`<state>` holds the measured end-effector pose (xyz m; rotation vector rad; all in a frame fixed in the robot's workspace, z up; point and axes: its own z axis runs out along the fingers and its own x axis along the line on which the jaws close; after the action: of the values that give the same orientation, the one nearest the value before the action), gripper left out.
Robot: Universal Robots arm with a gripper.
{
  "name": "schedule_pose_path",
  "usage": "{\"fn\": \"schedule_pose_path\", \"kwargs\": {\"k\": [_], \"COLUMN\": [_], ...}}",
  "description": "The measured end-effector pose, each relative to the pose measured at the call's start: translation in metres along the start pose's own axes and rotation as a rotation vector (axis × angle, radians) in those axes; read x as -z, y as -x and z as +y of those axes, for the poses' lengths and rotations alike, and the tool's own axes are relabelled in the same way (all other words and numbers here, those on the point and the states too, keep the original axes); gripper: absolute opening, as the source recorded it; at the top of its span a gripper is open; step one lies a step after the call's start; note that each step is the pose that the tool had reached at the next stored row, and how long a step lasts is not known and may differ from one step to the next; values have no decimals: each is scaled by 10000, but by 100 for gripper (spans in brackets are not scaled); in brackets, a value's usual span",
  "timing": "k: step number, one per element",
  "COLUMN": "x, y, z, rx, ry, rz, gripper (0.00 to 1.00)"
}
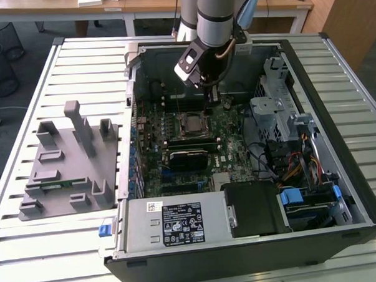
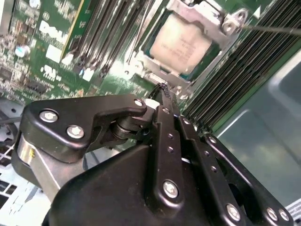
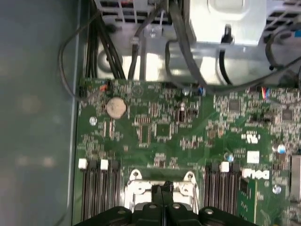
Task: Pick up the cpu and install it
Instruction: 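Close the cpu cover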
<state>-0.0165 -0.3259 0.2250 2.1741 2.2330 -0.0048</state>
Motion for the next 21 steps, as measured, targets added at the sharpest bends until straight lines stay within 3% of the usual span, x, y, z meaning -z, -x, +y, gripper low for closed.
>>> {"fn": "schedule_pose_path", "kwargs": {"k": [8,18,21], "x": [-48,-105,-135], "y": [-9,-15,-16], "z": [-297,-533,-560], "rx": [-1,-2,-2], "ry": [1,5,3], "rz": [1,2,-4], "gripper": [11,11,11]}}
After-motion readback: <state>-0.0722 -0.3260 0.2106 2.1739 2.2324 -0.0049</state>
